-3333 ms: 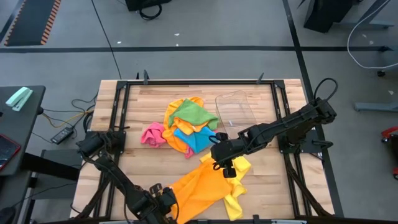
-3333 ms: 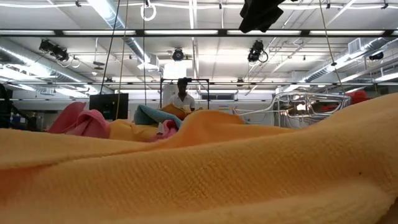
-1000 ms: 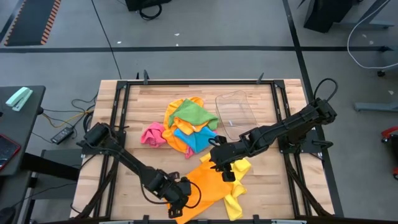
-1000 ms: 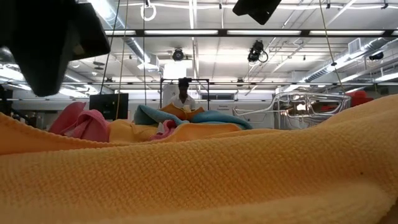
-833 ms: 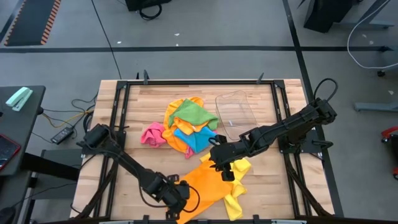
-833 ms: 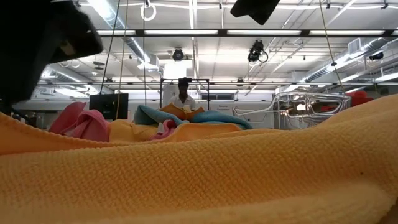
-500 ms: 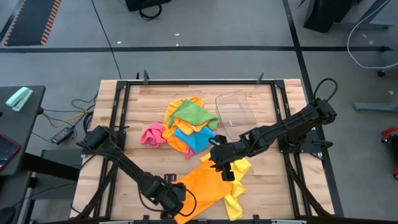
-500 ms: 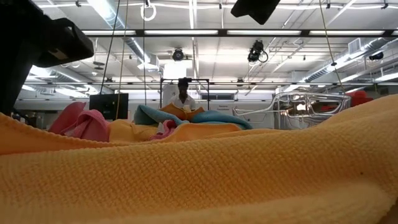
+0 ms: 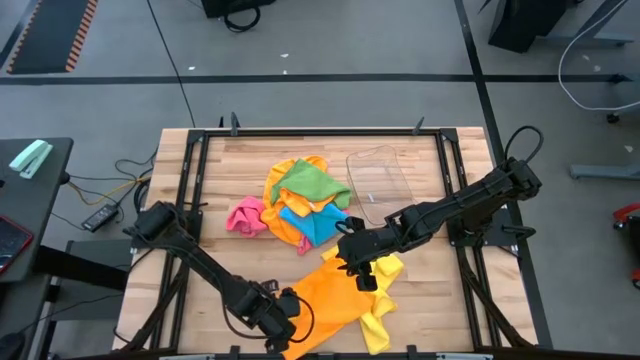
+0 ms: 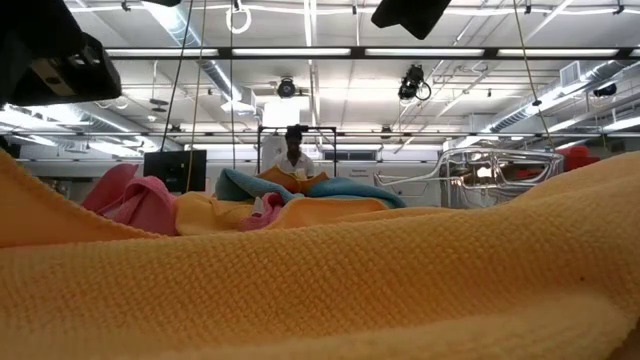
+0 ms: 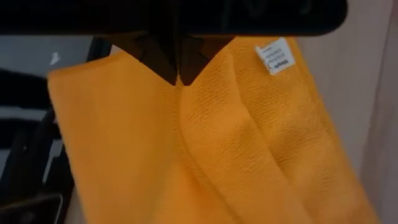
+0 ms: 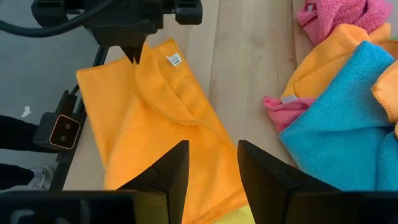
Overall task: Fold microfiber towels
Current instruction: Fold the bottom orange towel
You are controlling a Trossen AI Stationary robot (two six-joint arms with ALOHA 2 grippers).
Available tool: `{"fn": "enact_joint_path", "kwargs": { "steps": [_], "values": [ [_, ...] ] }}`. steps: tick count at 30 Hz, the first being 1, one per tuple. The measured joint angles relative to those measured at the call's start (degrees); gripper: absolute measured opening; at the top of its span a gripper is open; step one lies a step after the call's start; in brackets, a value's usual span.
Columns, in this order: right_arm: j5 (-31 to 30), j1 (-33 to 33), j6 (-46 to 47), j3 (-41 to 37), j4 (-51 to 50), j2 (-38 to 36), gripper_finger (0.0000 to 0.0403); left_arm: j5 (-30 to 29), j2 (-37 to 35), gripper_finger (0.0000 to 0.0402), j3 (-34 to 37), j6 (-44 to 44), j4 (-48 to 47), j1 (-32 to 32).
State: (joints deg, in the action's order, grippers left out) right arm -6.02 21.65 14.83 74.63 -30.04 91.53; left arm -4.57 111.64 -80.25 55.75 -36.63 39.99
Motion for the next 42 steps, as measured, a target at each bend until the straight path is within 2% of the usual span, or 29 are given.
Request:
{"fn": "enact_joint_path", "kwargs": {
  "steps": [4,8,12,21,31,42],
  "values": [
    [0.00,0.00,0.00,0.00,0.00,0.00,0.0145,-0.52,-0.83,0.0007,-0.09,3.86,-1.49,0.13],
    [0.00,0.00,0.10,0.00,0.00,0.00,0.0145,-0.93,-0.96,0.0022,-0.07,7.22,-6.50,0.69],
    [0.00,0.00,0.31,0.00,0.00,0.00,0.0145,-2.07,-1.06,0.0031,-0.07,7.67,-9.03,1.16],
    [0.02,0.02,0.48,0.00,0.00,0.00,0.0145,-5.07,1.39,0.0018,-0.02,7.98,-9.76,1.45],
    [0.04,0.00,0.61,0.00,-0.07,0.00,0.0145,-12.87,3.75,0.0112,0.04,5.64,-12.80,2.05],
    [0.04,0.02,0.64,0.00,-0.04,0.00,0.0145,-14.63,3.69,0.0130,1.95,7.29,-11.56,2.09]
  ]
}}
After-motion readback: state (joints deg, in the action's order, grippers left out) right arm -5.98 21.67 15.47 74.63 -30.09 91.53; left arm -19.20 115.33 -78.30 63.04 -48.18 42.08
